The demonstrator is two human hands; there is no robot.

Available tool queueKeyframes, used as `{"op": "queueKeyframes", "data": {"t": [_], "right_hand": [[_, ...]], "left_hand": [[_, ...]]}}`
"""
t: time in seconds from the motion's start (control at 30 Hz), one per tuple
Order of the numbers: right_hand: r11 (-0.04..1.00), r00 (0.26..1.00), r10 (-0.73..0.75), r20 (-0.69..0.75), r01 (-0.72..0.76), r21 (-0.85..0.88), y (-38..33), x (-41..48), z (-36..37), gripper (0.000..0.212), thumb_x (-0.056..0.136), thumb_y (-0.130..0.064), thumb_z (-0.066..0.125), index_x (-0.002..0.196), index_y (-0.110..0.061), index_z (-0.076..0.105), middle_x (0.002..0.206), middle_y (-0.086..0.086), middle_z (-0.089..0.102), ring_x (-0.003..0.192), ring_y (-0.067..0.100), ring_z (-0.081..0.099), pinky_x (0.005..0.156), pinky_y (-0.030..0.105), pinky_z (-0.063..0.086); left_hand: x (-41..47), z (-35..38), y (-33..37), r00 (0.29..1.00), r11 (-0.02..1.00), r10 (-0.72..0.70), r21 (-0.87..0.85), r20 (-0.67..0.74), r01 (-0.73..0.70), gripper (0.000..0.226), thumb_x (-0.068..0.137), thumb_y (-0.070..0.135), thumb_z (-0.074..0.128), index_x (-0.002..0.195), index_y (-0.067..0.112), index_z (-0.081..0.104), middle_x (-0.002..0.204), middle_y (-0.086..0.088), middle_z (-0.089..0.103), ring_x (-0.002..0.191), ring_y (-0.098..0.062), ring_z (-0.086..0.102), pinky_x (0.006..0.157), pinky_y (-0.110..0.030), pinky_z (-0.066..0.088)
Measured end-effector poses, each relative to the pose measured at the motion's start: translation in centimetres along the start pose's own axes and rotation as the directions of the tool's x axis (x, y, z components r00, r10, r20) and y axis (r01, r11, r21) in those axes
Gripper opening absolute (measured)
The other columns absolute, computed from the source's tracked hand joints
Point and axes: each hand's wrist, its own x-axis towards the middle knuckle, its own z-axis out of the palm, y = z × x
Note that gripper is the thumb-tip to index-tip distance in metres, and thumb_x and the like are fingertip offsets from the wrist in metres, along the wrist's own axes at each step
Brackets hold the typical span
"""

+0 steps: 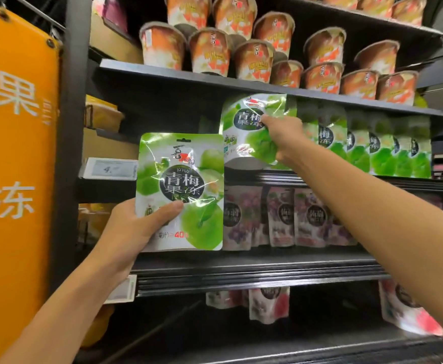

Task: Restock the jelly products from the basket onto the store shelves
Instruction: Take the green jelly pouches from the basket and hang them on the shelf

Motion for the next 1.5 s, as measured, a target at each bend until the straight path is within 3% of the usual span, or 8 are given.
{"op": "queueKeyframes", "data": {"t": [0.23, 0.4, 0.53, 0.67, 0.77, 0.9, 1.27, 1.5], "right_hand": [[0.968, 0.991, -0.131, -0.032, 0.121, -0.221, 0.7, 1.1, 2.1, 0.020, 0.092, -0.020, 0.054, 0.074, -0.012, 0.054, 0.064, -0.001, 0.042, 0.067, 0.018, 0.040, 0.049, 0.026, 0.033], [0.956, 0.982, -0.182, 0.055, 0.190, -0.226, 2.4, 1.1, 1.7, 0.018, 0.096, -0.035, 0.059, 0.090, -0.018, 0.062, 0.076, -0.008, 0.056, 0.083, 0.021, 0.060, 0.071, 0.031, 0.052], [0.905, 0.959, -0.236, 0.159, 0.276, -0.323, 1.8, 0.7, 0.3, 0.040, 0.089, -0.040, 0.070, 0.101, -0.002, 0.065, 0.099, 0.013, 0.069, 0.097, 0.032, 0.068, 0.085, 0.048, 0.056], [0.837, 0.939, -0.277, 0.205, 0.341, -0.427, 1.6, 0.1, -1.3, 0.033, 0.082, -0.034, 0.078, 0.085, -0.004, 0.065, 0.071, 0.009, 0.055, 0.061, 0.017, 0.053, 0.066, 0.037, 0.050], [0.779, 0.931, -0.233, 0.281, 0.351, -0.519, 1.6, -0.8, -2.5, 0.045, 0.078, -0.032, 0.082, 0.059, -0.008, 0.049, 0.061, 0.012, 0.042, 0.059, 0.021, 0.042, 0.059, 0.026, 0.042], [0.734, 0.922, -0.267, 0.280, 0.383, -0.561, 1.8, -1.1, -3.0, 0.063, 0.071, -0.029, 0.087, 0.103, 0.019, 0.062, 0.110, 0.034, 0.064, 0.088, 0.038, 0.068, 0.086, 0.054, 0.054], [0.761, 0.949, -0.230, 0.213, 0.312, -0.568, 3.1, -0.3, -2.6, 0.041, 0.071, -0.026, 0.086, 0.095, 0.003, 0.070, 0.076, 0.006, 0.065, 0.065, 0.016, 0.071, 0.081, 0.039, 0.060], [0.744, 0.940, -0.254, 0.226, 0.339, -0.575, 3.4, -0.1, -3.6, 0.036, 0.079, -0.019, 0.082, 0.109, -0.004, 0.068, 0.104, 0.017, 0.072, 0.072, 0.019, 0.073, 0.078, 0.034, 0.060]], "left_hand": [[1.2, 0.9, -0.6, 1.000, 1.000, 0.001, 0.019, 0.004, -0.001, 0.040, 0.069, 0.031, 0.079, 0.106, 0.016, 0.073, 0.100, -0.006, 0.077, 0.091, -0.023, 0.075, 0.068, -0.027, 0.060], [1.9, 1.8, -1.1, 1.000, 0.999, -0.006, 0.038, -0.001, 0.006, 0.043, 0.068, 0.032, 0.077, 0.107, 0.015, 0.072, 0.100, -0.005, 0.077, 0.092, -0.022, 0.075, 0.076, -0.034, 0.061], [2.3, 2.3, -1.4, 1.000, 0.999, -0.007, 0.051, -0.005, 0.007, 0.043, 0.068, 0.033, 0.077, 0.107, 0.016, 0.072, 0.100, -0.004, 0.077, 0.093, -0.021, 0.074, 0.079, -0.037, 0.060], [2.7, 2.7, -1.7, 1.000, 0.999, -0.017, 0.051, -0.025, 0.018, 0.041, 0.073, 0.030, 0.077, 0.111, 0.014, 0.071, 0.101, -0.005, 0.077, 0.094, -0.022, 0.074, 0.084, -0.041, 0.057], [2.9, 2.8, -1.7, 0.999, 0.998, -0.016, 0.057, -0.029, 0.017, 0.044, 0.072, 0.030, 0.078, 0.112, 0.014, 0.070, 0.101, -0.005, 0.077, 0.094, -0.022, 0.074, 0.084, -0.041, 0.057], [3.1, 2.9, -1.6, 0.999, 0.997, -0.008, 0.072, -0.044, 0.011, 0.049, 0.067, 0.034, 0.079, 0.111, 0.014, 0.070, 0.100, -0.005, 0.077, 0.093, -0.022, 0.075, 0.084, -0.041, 0.057], [3.8, 3.0, -0.9, 0.997, 0.996, -0.016, 0.084, -0.077, 0.023, 0.051, 0.065, 0.035, 0.081, 0.111, 0.014, 0.070, 0.099, -0.004, 0.078, 0.091, -0.022, 0.075, 0.086, -0.044, 0.057], [4.6, 3.6, -0.4, 0.997, 0.996, -0.001, 0.091, -0.081, 0.009, 0.065, 0.052, 0.044, 0.084, 0.109, 0.016, 0.070, 0.097, -0.003, 0.078, 0.089, -0.020, 0.075, 0.081, -0.040, 0.057]]}}
